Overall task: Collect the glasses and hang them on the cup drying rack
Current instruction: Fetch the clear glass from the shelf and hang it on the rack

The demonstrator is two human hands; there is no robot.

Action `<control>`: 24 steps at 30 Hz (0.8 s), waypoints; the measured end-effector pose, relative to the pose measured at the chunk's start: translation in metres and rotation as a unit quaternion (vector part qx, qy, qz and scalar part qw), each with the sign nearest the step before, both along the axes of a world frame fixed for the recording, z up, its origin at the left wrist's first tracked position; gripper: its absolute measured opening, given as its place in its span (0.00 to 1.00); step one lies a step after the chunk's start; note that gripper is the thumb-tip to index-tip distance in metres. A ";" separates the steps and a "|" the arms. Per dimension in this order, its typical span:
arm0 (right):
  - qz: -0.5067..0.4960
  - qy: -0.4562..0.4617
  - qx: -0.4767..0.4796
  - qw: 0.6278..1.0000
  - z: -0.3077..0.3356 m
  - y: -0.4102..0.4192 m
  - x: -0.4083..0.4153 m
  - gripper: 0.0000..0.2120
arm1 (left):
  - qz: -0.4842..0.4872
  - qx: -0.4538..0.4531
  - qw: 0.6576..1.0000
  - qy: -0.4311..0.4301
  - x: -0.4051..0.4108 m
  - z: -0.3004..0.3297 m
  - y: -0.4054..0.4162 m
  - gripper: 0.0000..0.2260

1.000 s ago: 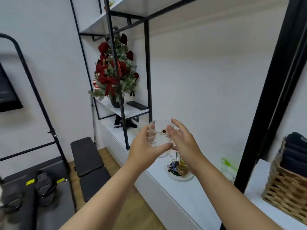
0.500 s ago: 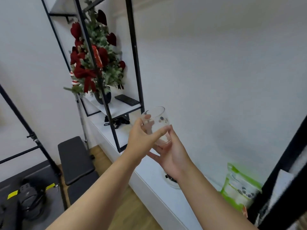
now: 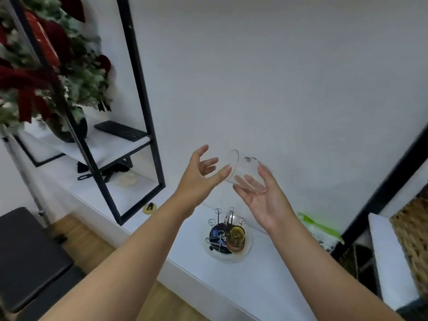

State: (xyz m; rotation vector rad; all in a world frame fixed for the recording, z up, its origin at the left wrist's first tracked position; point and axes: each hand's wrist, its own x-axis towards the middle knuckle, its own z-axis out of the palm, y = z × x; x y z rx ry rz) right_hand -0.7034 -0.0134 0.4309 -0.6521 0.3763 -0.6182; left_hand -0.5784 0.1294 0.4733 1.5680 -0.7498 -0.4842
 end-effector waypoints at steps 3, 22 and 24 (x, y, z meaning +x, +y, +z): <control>-0.042 0.031 -0.032 0.998 -0.007 0.003 0.027 0.32 | -0.054 0.030 0.998 0.005 0.053 -0.016 0.003 0.40; -0.169 0.445 -0.376 0.795 -0.128 0.025 0.079 0.42 | -0.172 0.179 0.968 -0.024 0.187 -0.164 -0.032 0.15; -0.153 0.476 -0.416 0.760 -0.157 0.025 0.077 0.42 | -0.175 0.193 0.965 -0.010 0.181 -0.193 -0.033 0.15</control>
